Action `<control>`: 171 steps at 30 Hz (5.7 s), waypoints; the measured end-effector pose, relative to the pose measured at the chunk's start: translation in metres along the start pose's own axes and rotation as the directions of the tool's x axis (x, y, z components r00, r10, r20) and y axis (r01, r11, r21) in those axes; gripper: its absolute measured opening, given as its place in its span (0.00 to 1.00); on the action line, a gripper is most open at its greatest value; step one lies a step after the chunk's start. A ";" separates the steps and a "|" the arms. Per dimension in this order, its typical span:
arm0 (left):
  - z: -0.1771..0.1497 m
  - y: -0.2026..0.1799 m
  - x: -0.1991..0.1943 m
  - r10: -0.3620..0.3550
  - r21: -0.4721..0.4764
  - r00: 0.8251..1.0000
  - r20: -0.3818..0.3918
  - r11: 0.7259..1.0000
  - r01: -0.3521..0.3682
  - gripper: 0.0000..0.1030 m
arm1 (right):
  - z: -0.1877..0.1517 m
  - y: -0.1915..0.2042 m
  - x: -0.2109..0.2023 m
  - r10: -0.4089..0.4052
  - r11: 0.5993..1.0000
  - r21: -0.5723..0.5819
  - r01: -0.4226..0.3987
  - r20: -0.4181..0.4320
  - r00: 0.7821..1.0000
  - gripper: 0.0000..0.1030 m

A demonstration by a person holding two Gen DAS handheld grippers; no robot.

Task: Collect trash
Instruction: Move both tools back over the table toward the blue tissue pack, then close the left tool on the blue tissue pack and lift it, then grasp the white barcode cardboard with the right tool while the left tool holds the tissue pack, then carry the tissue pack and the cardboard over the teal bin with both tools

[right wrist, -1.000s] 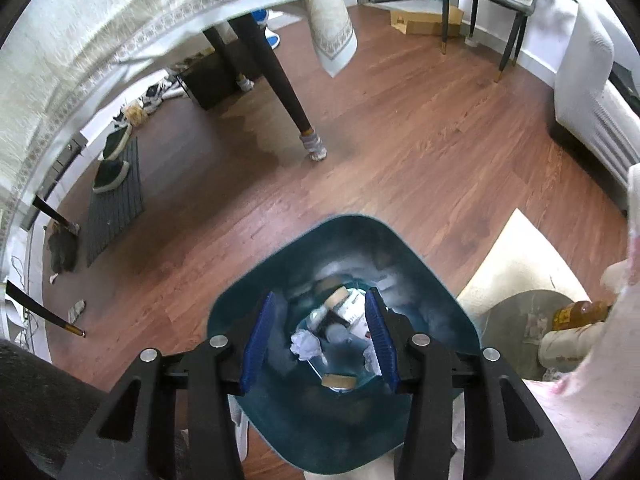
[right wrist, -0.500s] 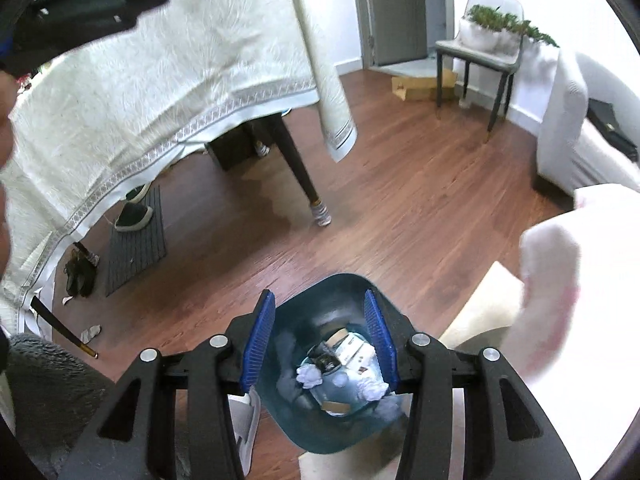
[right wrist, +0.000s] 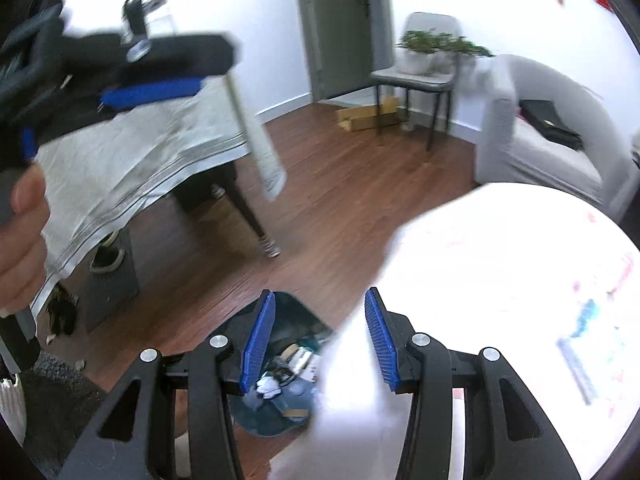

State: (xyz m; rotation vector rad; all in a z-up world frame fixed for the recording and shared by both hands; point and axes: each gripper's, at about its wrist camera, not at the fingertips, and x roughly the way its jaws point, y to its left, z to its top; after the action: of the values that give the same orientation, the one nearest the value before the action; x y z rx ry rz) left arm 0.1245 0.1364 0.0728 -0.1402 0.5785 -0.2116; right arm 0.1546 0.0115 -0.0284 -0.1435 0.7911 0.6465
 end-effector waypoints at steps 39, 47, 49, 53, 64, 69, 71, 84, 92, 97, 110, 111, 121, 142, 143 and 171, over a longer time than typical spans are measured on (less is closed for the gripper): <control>-0.067 -0.173 0.172 -0.109 0.255 0.939 -0.327 0.946 0.199 0.91 | -0.038 -0.232 -0.082 -0.171 0.978 0.131 0.162 0.065 0.983 0.94; -0.070 -0.197 0.194 -0.100 0.272 0.925 -0.366 0.939 0.209 0.91 | -0.041 -0.251 -0.088 -0.137 0.978 0.170 0.122 0.082 0.987 0.95; -0.071 -0.201 0.197 -0.096 0.275 0.924 -0.370 0.939 0.208 0.91 | -0.041 -0.253 -0.090 -0.132 0.978 0.176 0.115 0.087 0.987 0.95; -0.071 -0.207 0.203 -0.097 0.276 0.920 -0.381 0.937 0.213 0.91 | -0.042 -0.255 -0.088 -0.127 0.978 0.174 0.112 0.077 0.989 0.95; -0.070 -0.214 0.208 -0.101 0.274 0.916 -0.388 0.937 0.219 0.80 | -0.038 -0.247 -0.075 -0.124 0.985 0.126 0.117 0.053 0.991 0.96; -0.070 -0.208 0.202 -0.113 0.280 0.915 -0.386 0.931 0.234 0.72 | -0.034 -0.235 -0.063 -0.116 0.990 0.084 0.113 0.033 0.993 0.96; -0.070 -0.201 0.199 -0.115 0.275 0.914 -0.390 0.932 0.235 0.72 | -0.031 -0.232 -0.059 -0.111 0.991 0.079 0.109 0.030 0.993 0.96; -0.064 -0.161 0.178 -0.151 0.191 0.906 -0.395 0.951 0.242 0.72 | -0.019 -0.221 -0.030 -0.133 0.990 0.039 0.134 -0.024 0.991 0.96; -0.061 -0.136 0.168 -0.169 0.163 0.905 -0.389 0.955 0.248 0.72 | -0.008 -0.224 -0.018 -0.160 0.986 0.048 0.161 -0.032 0.987 0.97; -0.057 -0.119 0.161 -0.167 0.138 0.912 -0.374 0.963 0.233 0.72 | -0.004 -0.216 -0.014 -0.174 0.984 0.025 0.175 -0.031 0.984 0.97; -0.054 -0.086 0.143 -0.158 0.105 0.922 -0.353 0.973 0.207 0.72 | 0.012 -0.207 0.004 -0.265 0.963 0.038 0.266 -0.028 0.964 0.97; -0.053 -0.084 0.142 -0.158 0.103 0.923 -0.352 0.973 0.206 0.72 | 0.012 -0.208 0.005 -0.270 0.961 0.046 0.272 -0.033 0.962 0.97; -0.050 -0.070 0.136 -0.147 0.097 0.927 -0.344 0.977 0.191 0.72 | 0.012 -0.219 0.014 -0.263 0.951 0.146 0.271 -0.073 0.962 0.56; -0.048 -0.060 0.104 -0.132 0.070 0.952 -0.275 0.985 0.157 0.72 | -0.005 -0.196 -0.008 -0.283 0.943 0.158 0.294 -0.088 0.955 0.02; -0.049 -0.059 0.102 -0.129 0.067 0.954 -0.271 0.986 0.152 0.72 | -0.005 -0.192 -0.010 -0.277 0.945 0.157 0.287 -0.082 0.957 0.02; -0.089 0.005 0.040 0.062 0.025 0.973 -0.221 0.998 -0.058 0.72 | 0.009 -0.067 -0.018 -0.069 0.994 0.080 0.068 0.018 0.997 0.02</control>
State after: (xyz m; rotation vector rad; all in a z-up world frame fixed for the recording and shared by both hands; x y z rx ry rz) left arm 0.1088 0.1251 -0.0230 -0.0818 0.8016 -0.1750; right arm 0.1900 -0.0477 -0.0173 -0.0907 0.7879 0.5498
